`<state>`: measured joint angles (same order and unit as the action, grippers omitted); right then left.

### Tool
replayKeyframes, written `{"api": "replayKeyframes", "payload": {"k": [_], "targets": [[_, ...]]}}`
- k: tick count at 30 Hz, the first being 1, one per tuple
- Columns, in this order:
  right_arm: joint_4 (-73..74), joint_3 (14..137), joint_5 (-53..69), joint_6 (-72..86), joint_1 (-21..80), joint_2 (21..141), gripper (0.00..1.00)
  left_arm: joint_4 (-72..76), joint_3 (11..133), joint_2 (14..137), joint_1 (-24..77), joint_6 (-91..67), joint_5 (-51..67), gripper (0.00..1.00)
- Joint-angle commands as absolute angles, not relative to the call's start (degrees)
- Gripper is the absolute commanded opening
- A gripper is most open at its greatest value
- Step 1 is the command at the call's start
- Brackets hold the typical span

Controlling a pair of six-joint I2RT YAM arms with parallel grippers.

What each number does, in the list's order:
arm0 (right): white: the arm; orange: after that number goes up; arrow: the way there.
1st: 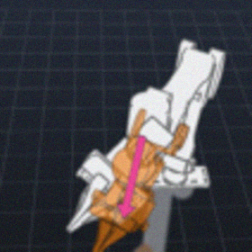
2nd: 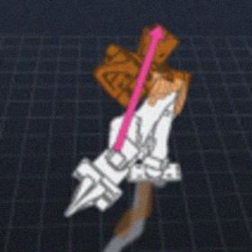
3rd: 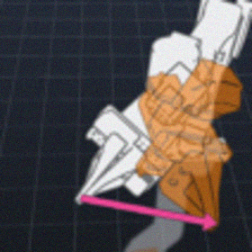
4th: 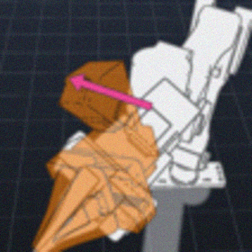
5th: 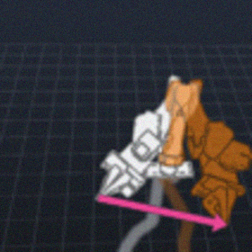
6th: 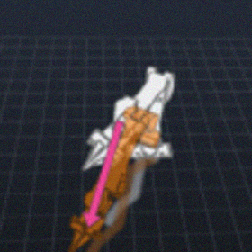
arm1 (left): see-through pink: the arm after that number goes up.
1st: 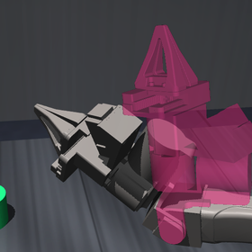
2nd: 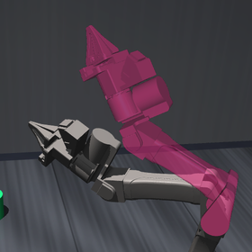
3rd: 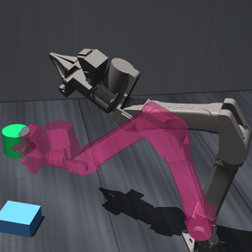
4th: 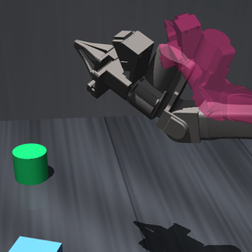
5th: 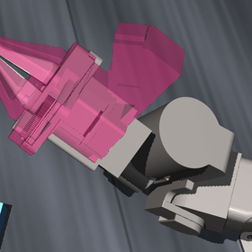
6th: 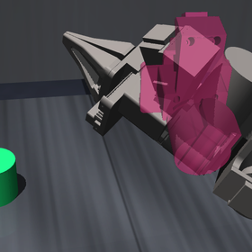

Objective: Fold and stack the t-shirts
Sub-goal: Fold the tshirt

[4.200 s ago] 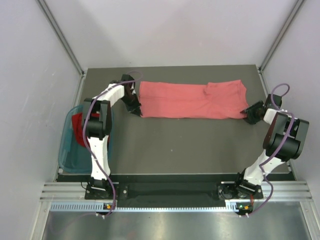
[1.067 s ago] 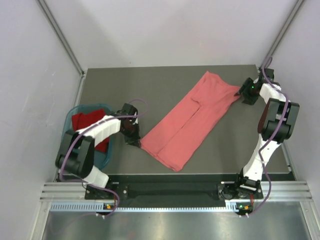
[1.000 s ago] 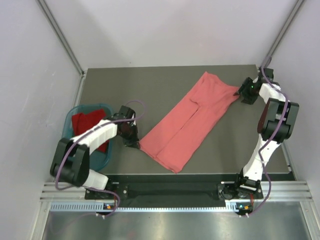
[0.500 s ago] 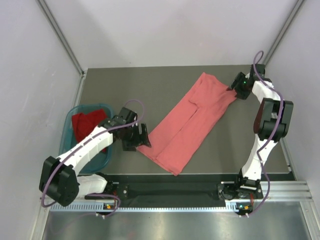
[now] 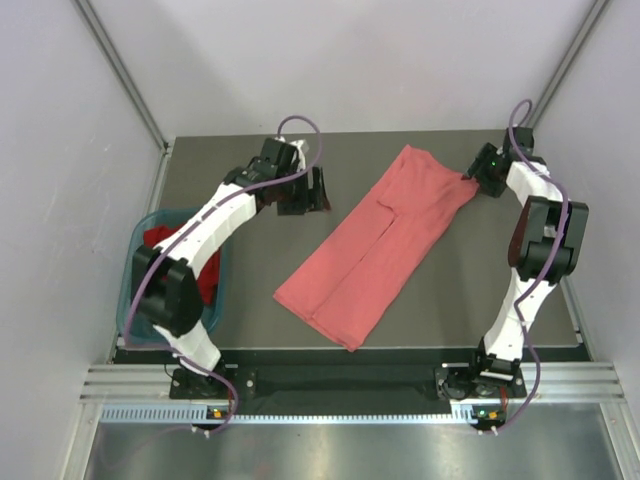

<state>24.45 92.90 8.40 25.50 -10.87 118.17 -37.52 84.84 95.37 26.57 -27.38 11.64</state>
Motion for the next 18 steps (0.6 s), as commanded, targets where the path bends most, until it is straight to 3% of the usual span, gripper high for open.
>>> {"api": "replayKeyframes", "payload": {"k": [1, 14, 18], "targets": [[22.1, 97.2, 7.3, 25.1, -12.7, 119.2, 0.64, -32.8, 91.2, 100.1, 26.2, -24.5, 17.7, 0.77], [16.9, 102.9, 13.8, 29.2, -13.2, 129.2, 0.64, -34.6, 91.5, 104.0, 26.2, -24.3, 21.8, 0.76], [13.0, 101.9, 14.4, 31.4, -13.3, 130.2, 0.58, -35.6, 92.1, 104.2, 26.0, -23.6, 21.8, 0.76]]}}
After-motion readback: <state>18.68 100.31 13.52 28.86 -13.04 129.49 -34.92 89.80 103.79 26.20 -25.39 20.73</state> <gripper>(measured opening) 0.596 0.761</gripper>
